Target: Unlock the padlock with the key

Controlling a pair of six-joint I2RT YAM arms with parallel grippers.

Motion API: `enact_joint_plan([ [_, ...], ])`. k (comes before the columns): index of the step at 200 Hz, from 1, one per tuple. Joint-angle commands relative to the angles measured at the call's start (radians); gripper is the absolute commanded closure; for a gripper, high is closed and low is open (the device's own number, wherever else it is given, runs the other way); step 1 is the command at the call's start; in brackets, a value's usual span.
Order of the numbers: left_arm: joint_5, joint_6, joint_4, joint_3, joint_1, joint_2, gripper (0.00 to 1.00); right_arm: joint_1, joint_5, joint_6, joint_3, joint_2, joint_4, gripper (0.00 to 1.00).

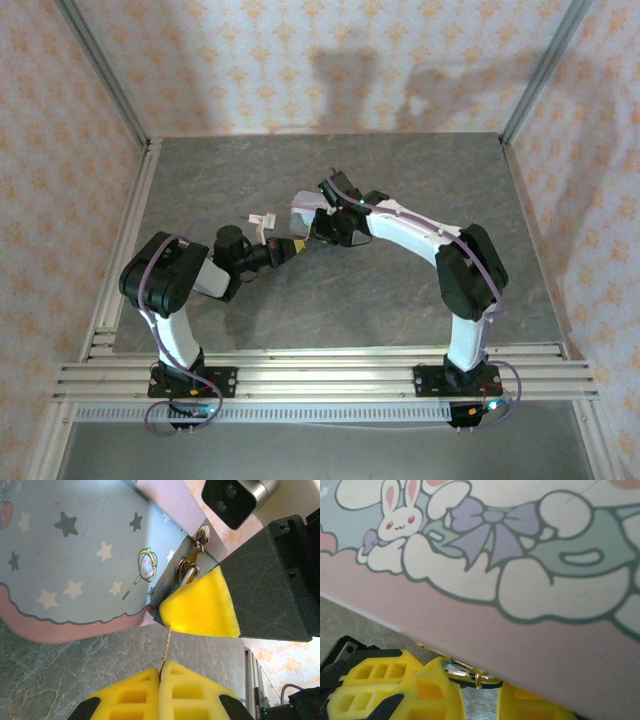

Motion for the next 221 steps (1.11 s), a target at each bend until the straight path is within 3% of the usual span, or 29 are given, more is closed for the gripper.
enact_joint_plan([
  [1,0.040,0.003,0.078,0.019,0.009,0.017,1.00,-0.005,-0.030,0.009,0.048,-0.045,0.024,1.00],
  [221,0.042,0.076,0.089,0.003,0.011,0.000,1.00,-0.025,-0.106,0.060,0.027,-0.063,0.058,1.00],
])
